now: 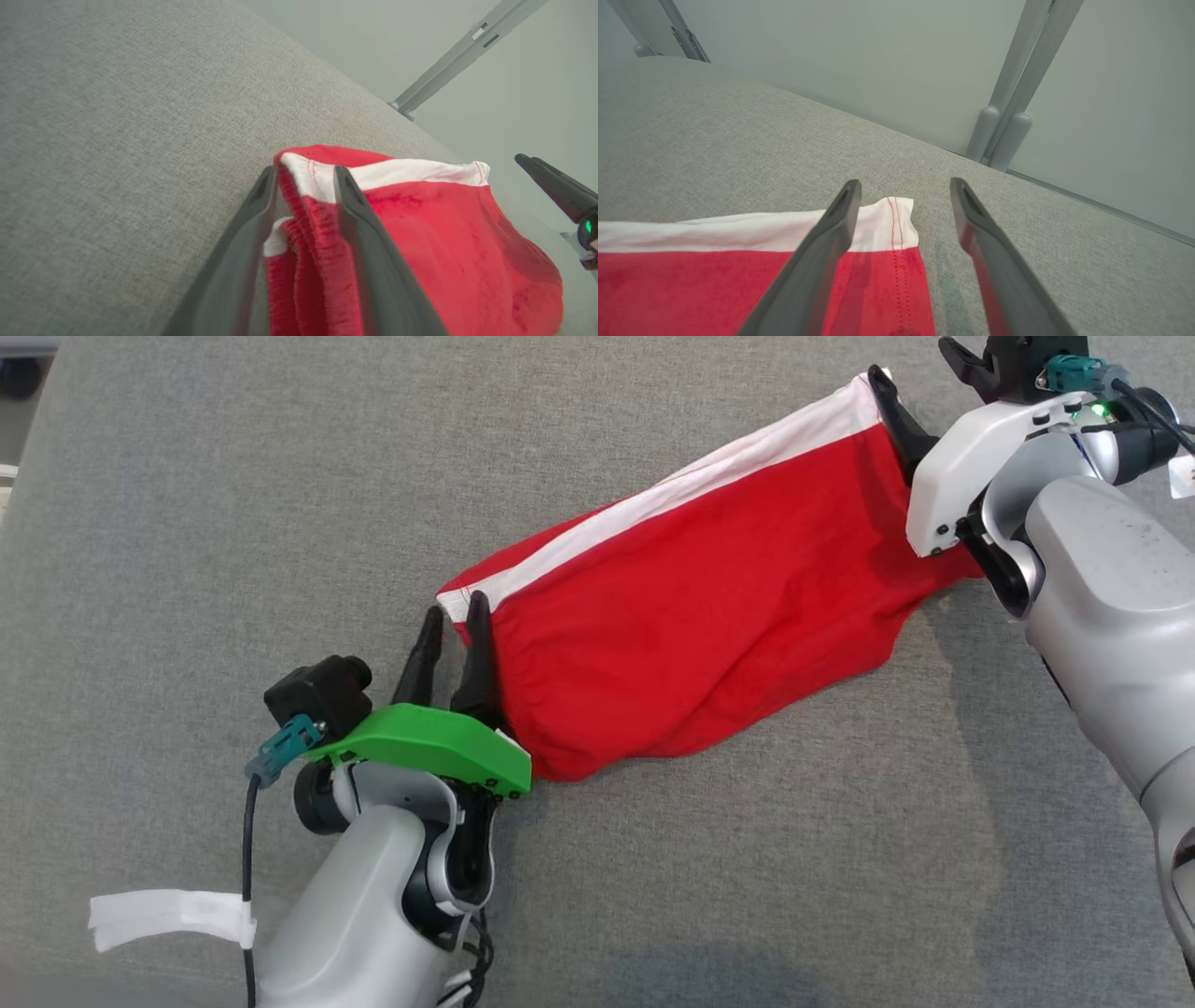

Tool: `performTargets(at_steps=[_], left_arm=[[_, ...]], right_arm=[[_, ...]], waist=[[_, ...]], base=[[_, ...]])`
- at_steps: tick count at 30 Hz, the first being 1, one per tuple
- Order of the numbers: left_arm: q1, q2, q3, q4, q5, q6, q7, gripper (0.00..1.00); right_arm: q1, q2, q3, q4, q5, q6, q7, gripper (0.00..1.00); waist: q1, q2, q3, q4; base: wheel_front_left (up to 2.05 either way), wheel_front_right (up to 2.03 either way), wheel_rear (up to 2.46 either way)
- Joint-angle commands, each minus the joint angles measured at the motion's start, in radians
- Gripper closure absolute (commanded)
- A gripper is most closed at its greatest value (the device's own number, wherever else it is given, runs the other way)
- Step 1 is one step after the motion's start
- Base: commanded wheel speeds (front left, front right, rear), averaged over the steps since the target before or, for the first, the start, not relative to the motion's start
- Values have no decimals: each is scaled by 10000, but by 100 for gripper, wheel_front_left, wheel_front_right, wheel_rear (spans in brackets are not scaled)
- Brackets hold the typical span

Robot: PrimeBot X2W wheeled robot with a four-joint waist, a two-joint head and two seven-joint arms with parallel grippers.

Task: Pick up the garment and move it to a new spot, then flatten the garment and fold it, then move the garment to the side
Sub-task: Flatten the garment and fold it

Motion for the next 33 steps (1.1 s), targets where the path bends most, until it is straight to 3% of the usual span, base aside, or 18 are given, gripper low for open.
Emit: performTargets(at_steps=[1, 10, 15, 24, 33], left_arm=[[98, 259, -92, -80, 271, 87, -23, 0], [664, 1098, -269, -874, 1240, 391, -328, 0], [1116, 1402, -39, -1480, 1244, 588, -422, 0], [1851, 1797, 330, -2466, 1204, 987, -458, 0], [2271, 1987, 515, -3095, 1234, 1178, -497, 0]], right_arm=[[-125, -17, 64, 137, 143, -17, -116, 0], [-80, -129, 324, 436, 783, -17, -497, 0], [338, -246, 290, 533, 1280, -16, -563, 0], [1334, -506, 722, 257, 2067, -16, 210, 0], [1895, -504, 720, 392, 3174, -16, 1184, 0]], waist=[[0, 47, -23, -4], [0, 47, -258, -257], [0, 47, -567, -423], [0, 47, -1106, -498], [0, 47, -1186, 104]], base=[[0, 0, 0], [0, 0, 0], [0, 0, 0], [0, 0, 0], [0, 0, 0]])
